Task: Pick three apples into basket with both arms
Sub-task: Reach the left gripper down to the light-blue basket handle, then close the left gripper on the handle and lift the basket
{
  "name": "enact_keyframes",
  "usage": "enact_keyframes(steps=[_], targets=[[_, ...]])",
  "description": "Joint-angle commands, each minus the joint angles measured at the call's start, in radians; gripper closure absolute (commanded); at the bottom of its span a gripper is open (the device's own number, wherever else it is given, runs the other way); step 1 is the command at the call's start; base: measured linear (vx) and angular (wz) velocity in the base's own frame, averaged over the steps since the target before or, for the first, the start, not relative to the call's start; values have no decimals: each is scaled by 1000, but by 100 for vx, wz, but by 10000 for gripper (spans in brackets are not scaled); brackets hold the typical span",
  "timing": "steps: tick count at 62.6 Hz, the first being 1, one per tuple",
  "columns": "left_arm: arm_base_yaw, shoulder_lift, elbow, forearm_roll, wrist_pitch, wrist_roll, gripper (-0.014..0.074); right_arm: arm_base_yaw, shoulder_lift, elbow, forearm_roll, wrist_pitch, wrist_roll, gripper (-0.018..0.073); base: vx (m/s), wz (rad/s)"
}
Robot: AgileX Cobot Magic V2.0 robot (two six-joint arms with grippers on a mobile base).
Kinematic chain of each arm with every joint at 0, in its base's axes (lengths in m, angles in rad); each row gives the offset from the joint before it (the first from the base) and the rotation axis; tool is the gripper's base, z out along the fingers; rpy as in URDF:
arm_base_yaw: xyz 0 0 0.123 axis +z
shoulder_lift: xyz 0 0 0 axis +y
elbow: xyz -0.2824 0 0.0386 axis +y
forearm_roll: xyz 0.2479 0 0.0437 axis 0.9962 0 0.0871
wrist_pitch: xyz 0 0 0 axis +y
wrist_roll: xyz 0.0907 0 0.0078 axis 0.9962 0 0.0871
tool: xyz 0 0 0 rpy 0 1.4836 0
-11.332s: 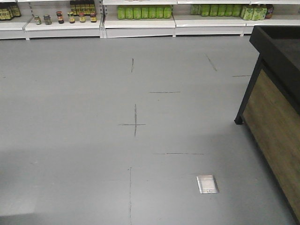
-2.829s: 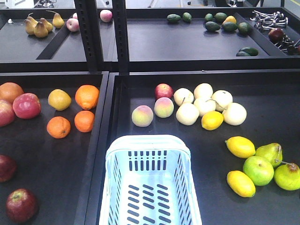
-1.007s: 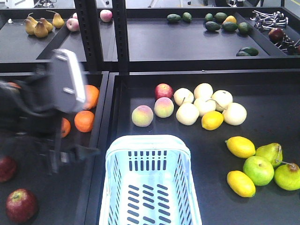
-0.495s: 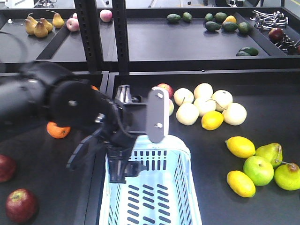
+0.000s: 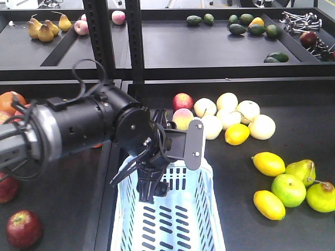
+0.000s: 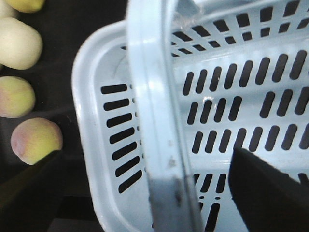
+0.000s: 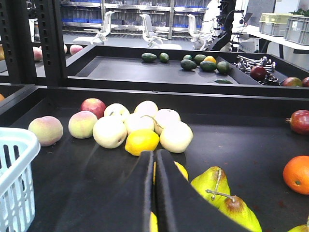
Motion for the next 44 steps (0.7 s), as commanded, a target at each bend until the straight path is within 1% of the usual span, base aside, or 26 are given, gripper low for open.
enact_keyframes(steps=[1,10,17,22,27,34,44], targets=[[-6,-32,-36,19,-35,-21,-18,-7,-14,14,-6,-77,-8,568,0,0],[-6,-30,-37,62,-38,-32,33,-7,-14,14,-6,-77,-8,568,0,0],[-6,-30,-37,87,-38,-68,82,-7,-14,14,-6,-77,-8,568,0,0],[-6,-30,-37,95,-38,-100,138,-7,-14,14,-6,-77,-8,568,0,0],[-6,-30,-37,94,-38,-112,200,-7,-14,14,-6,-77,-8,568,0,0],[-6,-30,-37,94,-38,-117,332,-7,-14,14,-6,-77,-8,568,0,0],[-6,-34,-37,98,-34,-117,605,-7,-14,14,-6,-77,-8,568,0,0]])
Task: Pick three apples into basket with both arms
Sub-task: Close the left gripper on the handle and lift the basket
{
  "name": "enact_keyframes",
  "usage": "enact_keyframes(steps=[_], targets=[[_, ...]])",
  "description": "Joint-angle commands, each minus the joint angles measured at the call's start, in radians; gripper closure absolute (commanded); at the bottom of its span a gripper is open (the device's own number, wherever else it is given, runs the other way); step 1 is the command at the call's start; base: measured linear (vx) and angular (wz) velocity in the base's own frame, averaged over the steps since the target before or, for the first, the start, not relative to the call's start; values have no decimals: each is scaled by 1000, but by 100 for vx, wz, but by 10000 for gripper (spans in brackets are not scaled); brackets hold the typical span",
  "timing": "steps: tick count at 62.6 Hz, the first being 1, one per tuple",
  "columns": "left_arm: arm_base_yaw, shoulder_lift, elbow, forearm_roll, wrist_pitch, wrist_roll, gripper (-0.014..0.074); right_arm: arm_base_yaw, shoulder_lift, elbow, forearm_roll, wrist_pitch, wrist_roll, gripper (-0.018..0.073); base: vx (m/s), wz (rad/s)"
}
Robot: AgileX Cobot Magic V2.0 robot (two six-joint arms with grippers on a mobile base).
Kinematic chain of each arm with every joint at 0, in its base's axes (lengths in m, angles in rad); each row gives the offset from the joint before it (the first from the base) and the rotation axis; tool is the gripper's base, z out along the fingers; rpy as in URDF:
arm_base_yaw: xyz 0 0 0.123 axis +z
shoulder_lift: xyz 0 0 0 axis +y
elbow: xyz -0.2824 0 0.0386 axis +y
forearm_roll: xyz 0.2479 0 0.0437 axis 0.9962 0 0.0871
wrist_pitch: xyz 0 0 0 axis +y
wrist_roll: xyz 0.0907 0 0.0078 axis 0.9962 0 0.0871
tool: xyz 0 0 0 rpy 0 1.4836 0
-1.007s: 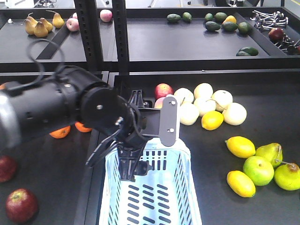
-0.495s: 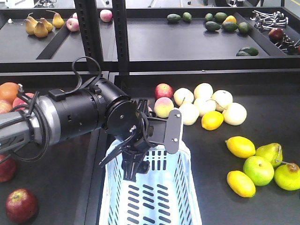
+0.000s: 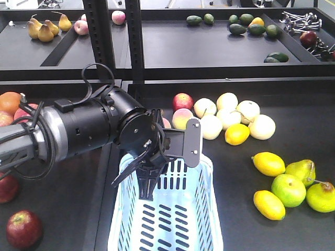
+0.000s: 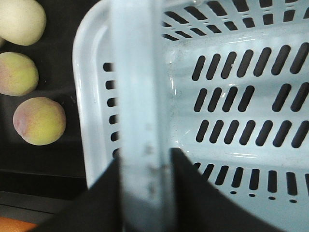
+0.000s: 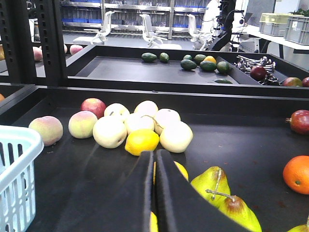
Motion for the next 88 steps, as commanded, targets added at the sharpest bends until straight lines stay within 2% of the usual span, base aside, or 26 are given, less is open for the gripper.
enact_keyframes(steps=[1,18,44,68,88], targets=[[-6,-51,-31,6,-35,-11,605,-7,-14,14,-6,-77,-8,568,0,0],[-6,-79,-114,5,3,-24,605,-7,-14,14,-6,-77,-8,568,0,0],[-6,-234,-369,94,236,-31,604,-7,-14,14,-6,-77,-8,568,0,0],[-6,-402,-383,104,433,-31,604,-7,-14,14,-6,-77,-8,568,0,0],[-5,-444,-383,103,432,-31,604,-7,-14,14,-6,-77,-8,568,0,0]])
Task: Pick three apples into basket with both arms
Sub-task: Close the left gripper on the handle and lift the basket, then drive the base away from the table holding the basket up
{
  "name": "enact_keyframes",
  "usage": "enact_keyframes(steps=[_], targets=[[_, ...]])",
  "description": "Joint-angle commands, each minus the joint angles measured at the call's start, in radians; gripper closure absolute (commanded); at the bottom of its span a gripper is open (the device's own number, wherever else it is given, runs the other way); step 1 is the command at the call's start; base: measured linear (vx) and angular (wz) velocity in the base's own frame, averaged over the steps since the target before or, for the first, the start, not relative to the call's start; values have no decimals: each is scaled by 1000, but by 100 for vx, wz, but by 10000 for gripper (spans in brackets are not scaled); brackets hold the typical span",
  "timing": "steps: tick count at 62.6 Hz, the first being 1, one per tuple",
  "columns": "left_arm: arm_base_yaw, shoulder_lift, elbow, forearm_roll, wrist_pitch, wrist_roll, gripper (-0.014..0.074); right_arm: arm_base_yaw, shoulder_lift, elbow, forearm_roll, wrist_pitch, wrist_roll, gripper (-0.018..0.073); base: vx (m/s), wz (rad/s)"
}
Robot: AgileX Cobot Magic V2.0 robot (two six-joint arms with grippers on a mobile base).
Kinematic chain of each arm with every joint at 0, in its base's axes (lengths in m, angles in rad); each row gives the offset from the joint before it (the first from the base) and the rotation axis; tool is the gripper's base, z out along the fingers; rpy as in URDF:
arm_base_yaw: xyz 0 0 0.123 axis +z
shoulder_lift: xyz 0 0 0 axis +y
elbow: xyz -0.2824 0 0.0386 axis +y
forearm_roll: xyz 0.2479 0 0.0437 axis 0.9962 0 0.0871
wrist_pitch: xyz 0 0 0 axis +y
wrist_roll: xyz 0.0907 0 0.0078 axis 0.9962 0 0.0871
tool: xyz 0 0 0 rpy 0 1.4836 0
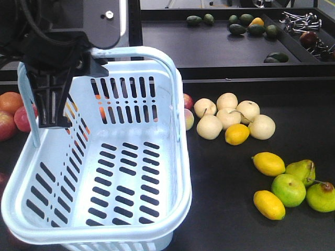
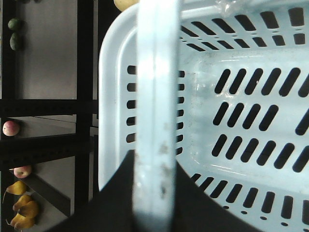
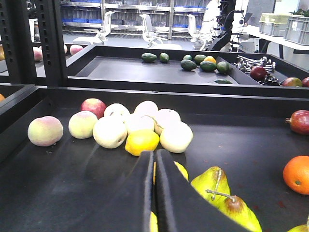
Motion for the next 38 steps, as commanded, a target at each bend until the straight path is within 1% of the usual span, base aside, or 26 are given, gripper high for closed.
enact_keyframes(steps=[1,38], targets=[[-5,-37,-33,10,-35,-15,604,-7,-14,14,-6,-77,-8,568,0,0],[-5,-37,-33,10,-35,-15,603,-7,-14,14,-6,-77,-8,568,0,0]])
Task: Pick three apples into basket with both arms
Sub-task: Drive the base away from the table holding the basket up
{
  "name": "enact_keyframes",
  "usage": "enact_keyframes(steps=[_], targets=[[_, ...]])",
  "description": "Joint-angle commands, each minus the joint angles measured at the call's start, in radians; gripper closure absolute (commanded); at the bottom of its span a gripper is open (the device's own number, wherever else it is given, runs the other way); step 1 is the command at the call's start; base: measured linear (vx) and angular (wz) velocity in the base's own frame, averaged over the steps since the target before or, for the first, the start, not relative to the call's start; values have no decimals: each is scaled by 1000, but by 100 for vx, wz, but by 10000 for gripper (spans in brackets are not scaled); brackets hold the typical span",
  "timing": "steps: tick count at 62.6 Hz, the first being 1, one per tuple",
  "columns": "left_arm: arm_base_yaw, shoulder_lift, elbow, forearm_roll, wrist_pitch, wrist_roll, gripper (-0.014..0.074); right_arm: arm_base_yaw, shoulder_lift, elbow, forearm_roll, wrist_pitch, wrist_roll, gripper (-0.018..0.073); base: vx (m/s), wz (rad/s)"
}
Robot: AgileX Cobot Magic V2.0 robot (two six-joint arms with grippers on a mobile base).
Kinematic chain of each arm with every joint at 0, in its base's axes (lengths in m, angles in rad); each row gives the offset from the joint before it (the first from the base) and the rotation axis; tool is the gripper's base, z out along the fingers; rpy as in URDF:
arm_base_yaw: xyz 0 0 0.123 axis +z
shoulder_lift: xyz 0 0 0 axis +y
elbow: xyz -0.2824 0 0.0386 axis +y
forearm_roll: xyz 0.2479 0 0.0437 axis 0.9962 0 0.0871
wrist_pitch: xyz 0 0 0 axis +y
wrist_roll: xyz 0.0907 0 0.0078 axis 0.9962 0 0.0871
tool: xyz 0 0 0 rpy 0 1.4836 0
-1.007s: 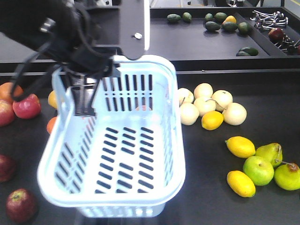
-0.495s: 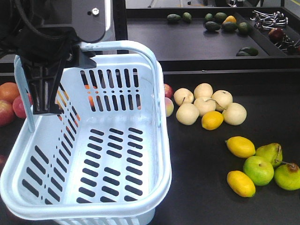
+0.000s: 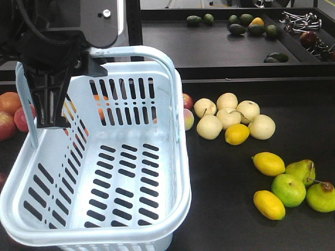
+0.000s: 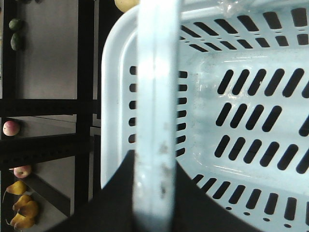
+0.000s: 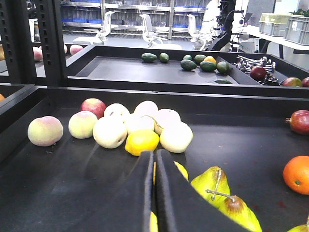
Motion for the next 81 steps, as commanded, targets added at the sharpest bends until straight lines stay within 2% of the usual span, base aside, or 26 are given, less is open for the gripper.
enact_keyframes(steps=[1,53,81], targets=[[-5,-34,-33,10,-39,-15,603,-7,-14,14,-6,-77,-8,568,0,0],[-5,-34,-33,10,-39,-15,603,-7,-14,14,-6,-77,-8,568,0,1],[-5,-34,-33,10,-39,-15,603,-7,-14,14,-6,-77,-8,568,-3,22]])
